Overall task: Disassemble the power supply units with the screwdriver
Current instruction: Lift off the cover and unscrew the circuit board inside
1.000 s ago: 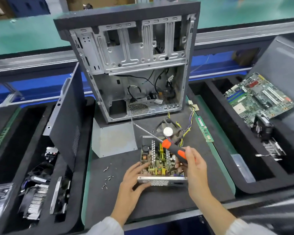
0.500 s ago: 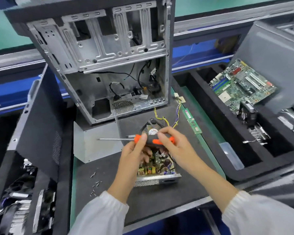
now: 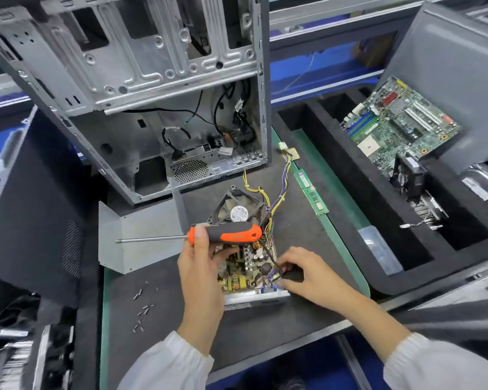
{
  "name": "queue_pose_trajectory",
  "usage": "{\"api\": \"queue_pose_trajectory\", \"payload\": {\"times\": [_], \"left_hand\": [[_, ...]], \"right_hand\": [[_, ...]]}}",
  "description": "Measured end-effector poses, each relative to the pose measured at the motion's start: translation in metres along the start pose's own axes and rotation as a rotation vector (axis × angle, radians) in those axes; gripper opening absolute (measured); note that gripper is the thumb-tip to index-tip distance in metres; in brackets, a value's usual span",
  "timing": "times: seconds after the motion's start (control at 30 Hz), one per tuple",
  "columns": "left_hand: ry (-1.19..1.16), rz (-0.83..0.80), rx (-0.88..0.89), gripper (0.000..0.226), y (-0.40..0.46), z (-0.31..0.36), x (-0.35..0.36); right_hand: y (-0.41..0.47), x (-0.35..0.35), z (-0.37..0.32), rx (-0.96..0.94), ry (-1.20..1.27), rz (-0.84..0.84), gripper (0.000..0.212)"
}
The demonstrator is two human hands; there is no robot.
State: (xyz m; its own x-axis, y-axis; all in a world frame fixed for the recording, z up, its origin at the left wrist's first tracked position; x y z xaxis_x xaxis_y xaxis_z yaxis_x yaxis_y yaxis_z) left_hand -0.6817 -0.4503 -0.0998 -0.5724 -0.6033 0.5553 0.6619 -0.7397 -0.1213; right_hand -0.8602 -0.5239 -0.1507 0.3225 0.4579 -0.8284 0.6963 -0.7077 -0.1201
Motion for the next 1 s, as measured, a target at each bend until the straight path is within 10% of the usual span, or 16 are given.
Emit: {"api": "queue_pose_trajectory", "payload": {"times": [1.0], "left_hand": [[0.262,-0.091,0.025,0.051,-0.002,-0.005,0.006]], "right_hand": [[-0.007,-0.006,-0.012,-0.057,0.086,0.235,0.021]]}}
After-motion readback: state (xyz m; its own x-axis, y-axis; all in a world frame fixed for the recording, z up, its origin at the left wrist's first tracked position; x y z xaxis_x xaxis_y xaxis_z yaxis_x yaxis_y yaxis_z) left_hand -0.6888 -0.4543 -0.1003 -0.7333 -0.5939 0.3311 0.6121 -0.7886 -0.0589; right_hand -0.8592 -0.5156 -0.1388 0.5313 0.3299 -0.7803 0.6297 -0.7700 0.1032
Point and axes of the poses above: each hand's wrist, its own y-axis towards the middle knuckle, its own x-axis out of the palm, z = x × y, the point moved 9 cm from there along y, towards the middle knuckle, and after that the axes turned 15 degrees about -y, right-handed, at the moved point
